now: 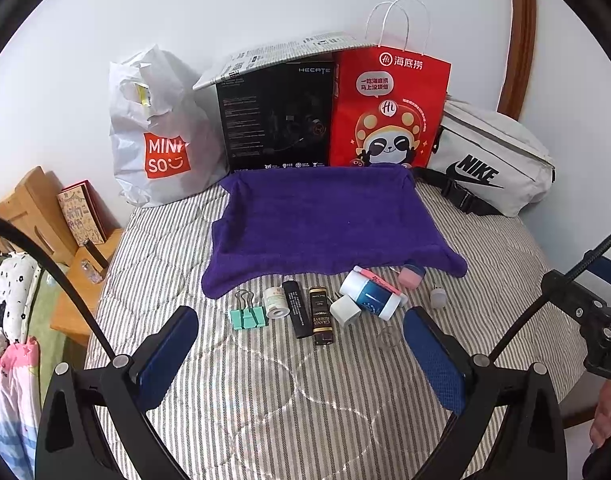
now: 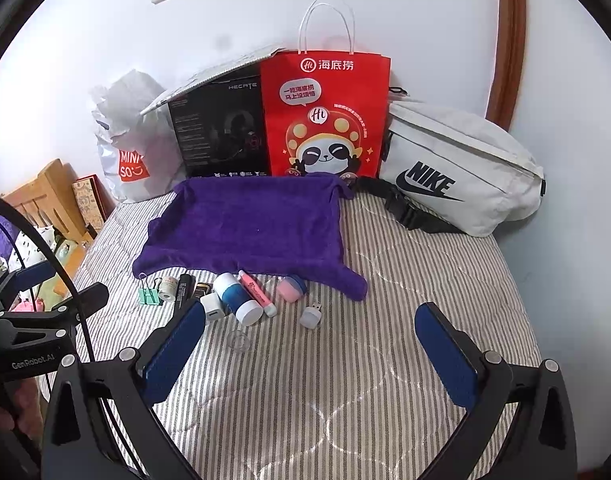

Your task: Organize rigid objects

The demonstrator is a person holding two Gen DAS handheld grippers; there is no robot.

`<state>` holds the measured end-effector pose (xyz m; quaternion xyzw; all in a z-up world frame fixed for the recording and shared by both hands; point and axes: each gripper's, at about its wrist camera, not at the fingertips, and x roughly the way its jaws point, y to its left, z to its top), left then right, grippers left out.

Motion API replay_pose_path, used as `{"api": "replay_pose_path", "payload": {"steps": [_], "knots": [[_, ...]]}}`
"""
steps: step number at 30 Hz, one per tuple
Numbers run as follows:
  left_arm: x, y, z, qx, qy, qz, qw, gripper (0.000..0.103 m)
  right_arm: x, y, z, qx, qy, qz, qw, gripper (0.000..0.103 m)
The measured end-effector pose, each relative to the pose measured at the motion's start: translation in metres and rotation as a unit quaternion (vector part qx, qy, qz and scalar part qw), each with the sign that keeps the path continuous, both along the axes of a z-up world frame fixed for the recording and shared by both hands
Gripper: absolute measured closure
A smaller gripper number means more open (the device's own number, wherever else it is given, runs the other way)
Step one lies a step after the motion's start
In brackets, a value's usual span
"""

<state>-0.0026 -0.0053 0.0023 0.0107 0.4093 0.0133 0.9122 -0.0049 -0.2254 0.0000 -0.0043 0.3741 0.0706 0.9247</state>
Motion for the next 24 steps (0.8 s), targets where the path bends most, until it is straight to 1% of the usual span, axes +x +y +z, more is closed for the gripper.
{"api": "replay_pose_path", "payload": {"steps": [24], "knots": [[0.0034, 0.0011, -0.0016, 0.000, 0.004, -0.003, 1.0000, 0.000, 0.0023, -0.0022, 0.0005, 0.004, -0.001, -0.003, 1.000, 0.000]]}}
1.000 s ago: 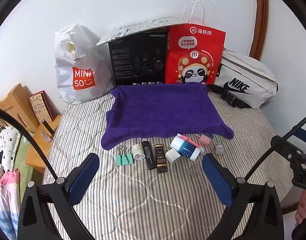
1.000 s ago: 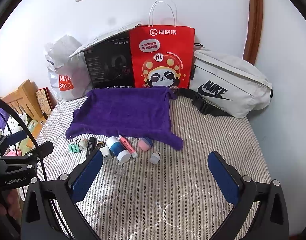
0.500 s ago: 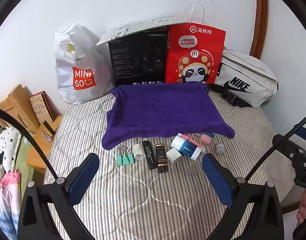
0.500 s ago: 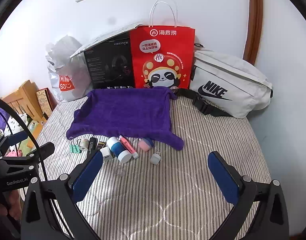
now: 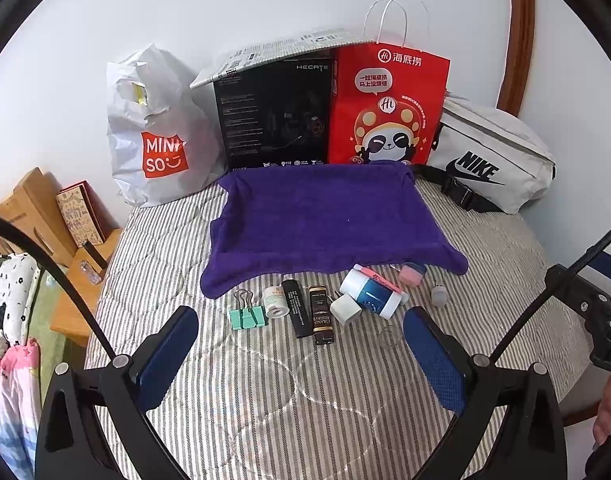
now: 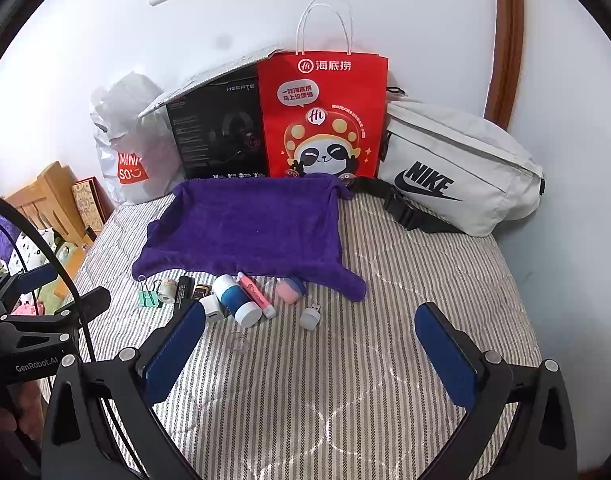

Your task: Organize rigid objects

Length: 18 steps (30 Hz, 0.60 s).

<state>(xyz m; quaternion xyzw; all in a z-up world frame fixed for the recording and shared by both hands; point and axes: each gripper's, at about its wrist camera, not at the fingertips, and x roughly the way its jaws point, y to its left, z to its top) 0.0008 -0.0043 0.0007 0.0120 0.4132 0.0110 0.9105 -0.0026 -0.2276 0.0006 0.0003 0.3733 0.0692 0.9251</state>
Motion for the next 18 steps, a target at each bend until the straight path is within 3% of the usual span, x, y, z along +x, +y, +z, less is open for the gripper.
{"api": "replay_pose_path", "payload": {"steps": [8, 18], "knots": [[0.009, 0.005, -0.015, -0.002, 0.009, -0.001, 1.0000, 0.000, 0.009, -0.004, -0.009, 0.003, 0.003, 0.004, 1.000, 0.000], [0.035, 0.030, -0.071, -0.013, 0.042, 0.001, 0.9990, 0.000, 0.025, -0.014, -0.031, 0.002, 0.018, -0.003, 1.000, 0.000]]}}
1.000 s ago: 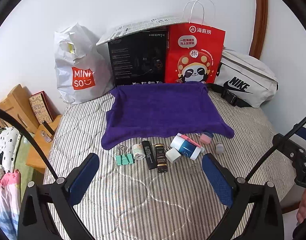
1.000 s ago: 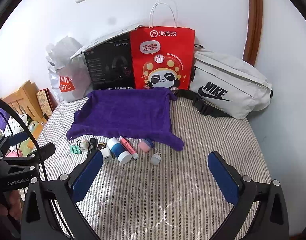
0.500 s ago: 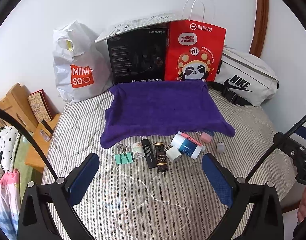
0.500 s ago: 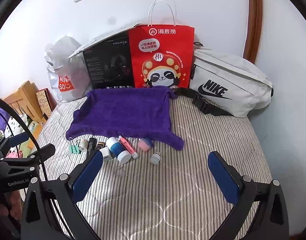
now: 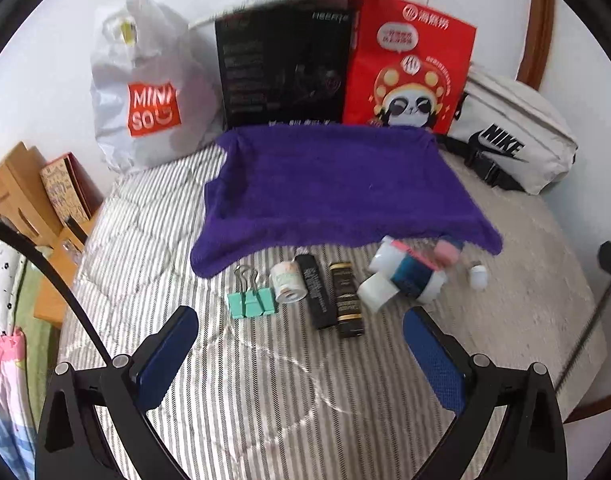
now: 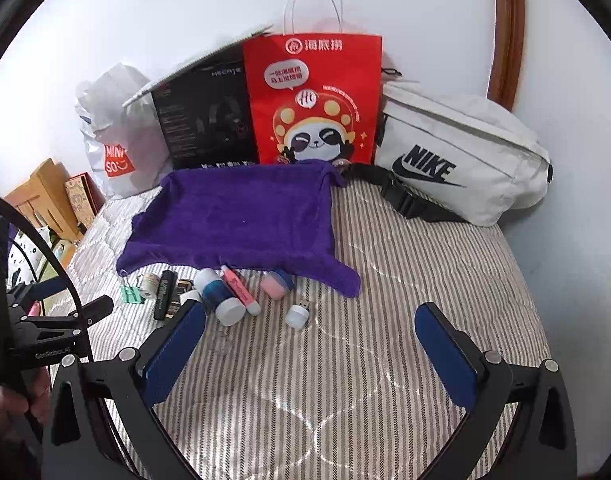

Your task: Organize rigid objects

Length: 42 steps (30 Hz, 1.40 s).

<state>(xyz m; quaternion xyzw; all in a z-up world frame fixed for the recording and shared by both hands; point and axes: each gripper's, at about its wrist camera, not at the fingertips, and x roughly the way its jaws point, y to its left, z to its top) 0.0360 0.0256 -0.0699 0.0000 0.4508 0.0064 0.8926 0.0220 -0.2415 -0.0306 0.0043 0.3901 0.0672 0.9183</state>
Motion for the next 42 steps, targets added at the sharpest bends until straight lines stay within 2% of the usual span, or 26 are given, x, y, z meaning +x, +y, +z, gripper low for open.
{"api": "replay_pose_path", "payload": {"steps": [11, 15, 20, 27, 29, 34, 36, 39, 41, 42], "knots": [[0.037, 0.042, -0.059, -0.020, 0.040, 0.032, 0.9985, 0.001, 0.018, -0.009, -0.040, -0.013, 0.047, -0.010, 0.999, 0.000], [0.046, 0.059, -0.077, -0.047, 0.049, 0.048, 0.9965, 0.006, 0.024, -0.012, -0.054, -0.018, 0.065, -0.015, 0.998, 0.000], [0.055, 0.064, -0.099, -0.026, 0.063, 0.063, 0.9957, 0.008, 0.032, -0.013, -0.068, -0.028, 0.086, -0.014, 0.996, 0.000], [0.063, 0.060, -0.104, -0.008, 0.041, 0.080, 0.9959, 0.007, 0.044, -0.010, -0.077, -0.034, 0.103, -0.013, 0.994, 0.000], [0.060, 0.059, -0.103, -0.005, 0.035, 0.078, 0.9963, 0.012, 0.046, -0.007, -0.080, -0.036, 0.106, -0.009, 0.994, 0.000], [0.047, 0.065, -0.099, -0.006, 0.013, 0.074, 0.9971, 0.036, 0.049, 0.002, -0.087, -0.039, 0.114, 0.006, 0.993, 0.000], [0.046, 0.068, -0.098, -0.014, 0.007, 0.075, 0.9971, 0.037, 0.050, 0.005, -0.089, -0.041, 0.115, 0.011, 0.992, 0.000], [0.047, 0.065, -0.099, -0.004, 0.001, 0.070, 0.9975, 0.038, 0.051, 0.009, -0.092, -0.041, 0.115, 0.015, 0.992, 0.000], [0.047, 0.063, -0.098, -0.005, -0.004, 0.066, 0.9978, 0.042, 0.052, 0.010, -0.095, -0.037, 0.115, 0.015, 0.993, 0.000], [0.047, 0.062, -0.098, -0.004, -0.007, 0.061, 0.9981, 0.048, 0.054, 0.009, -0.098, -0.035, 0.114, 0.014, 0.993, 0.000]]}}
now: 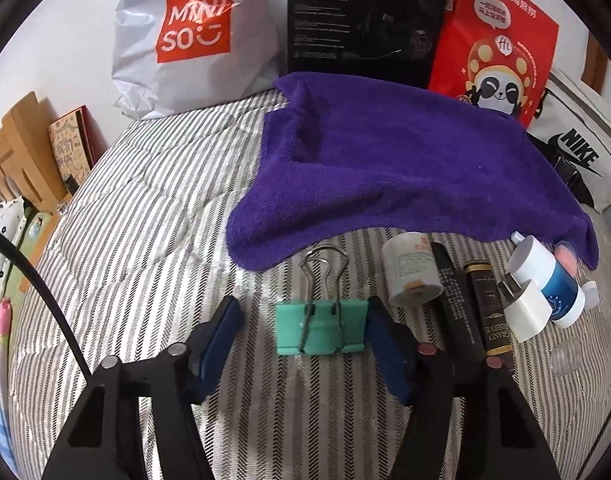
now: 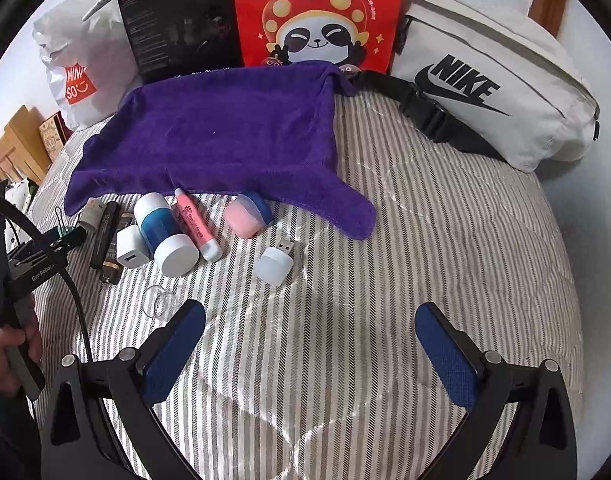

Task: Organize rigid objects
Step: 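Grasp the green binder clip with the left tool while the right grasps the USB light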

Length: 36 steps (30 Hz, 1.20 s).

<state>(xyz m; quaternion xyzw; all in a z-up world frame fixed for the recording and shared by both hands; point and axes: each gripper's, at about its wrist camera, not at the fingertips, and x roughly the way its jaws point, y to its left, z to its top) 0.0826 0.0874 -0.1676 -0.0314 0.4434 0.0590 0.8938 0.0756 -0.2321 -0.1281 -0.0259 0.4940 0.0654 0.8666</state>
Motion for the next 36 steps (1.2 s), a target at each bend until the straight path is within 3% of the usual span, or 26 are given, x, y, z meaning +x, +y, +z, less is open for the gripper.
{"api": "replay_pose_path", "payload": {"steps": [3, 11, 15, 22, 25, 28, 31, 33, 36], "knots": [[-0.003, -0.002, 0.001, -0.001, -0.009, -0.006, 0.9999, 0.064, 0.004, -0.001, -0.009, 0.006, -0.004, -0.006, 1.000, 0.000], [-0.005, -0.003, 0.000, -0.001, -0.013, -0.006, 0.9999, 0.064, 0.024, 0.002, -0.032, 0.038, -0.014, -0.015, 0.999, 0.009], [-0.004, -0.003, 0.000, -0.001, -0.013, -0.006, 0.9999, 0.064, 0.035, 0.010, -0.041, 0.049, -0.015, -0.019, 0.998, 0.022], [-0.005, -0.002, -0.001, -0.003, -0.014, -0.006, 0.9999, 0.064, 0.045, 0.019, -0.049, -0.005, -0.019, -0.014, 1.000, 0.027], [-0.005, -0.003, -0.001, -0.002, -0.014, -0.006, 0.9999, 0.064, 0.044, 0.008, -0.048, -0.003, -0.020, -0.019, 1.000, 0.028], [-0.005, -0.003, -0.001, -0.002, -0.014, -0.006, 0.9999, 0.063, 0.042, 0.004, -0.050, 0.000, -0.026, -0.016, 1.000, 0.036], [-0.005, -0.003, 0.000, -0.002, -0.014, -0.006, 0.9999, 0.063, 0.040, 0.010, -0.050, -0.002, -0.039, 0.006, 0.999, 0.051], [-0.005, -0.002, -0.001, -0.002, -0.014, -0.006, 0.9999, 0.063, 0.040, 0.014, -0.051, 0.000, -0.044, 0.024, 0.999, 0.072], [-0.005, -0.003, 0.000, -0.001, -0.014, -0.006, 0.9999, 0.064, 0.039, 0.018, -0.050, 0.004, -0.040, 0.033, 0.999, 0.078]]}}
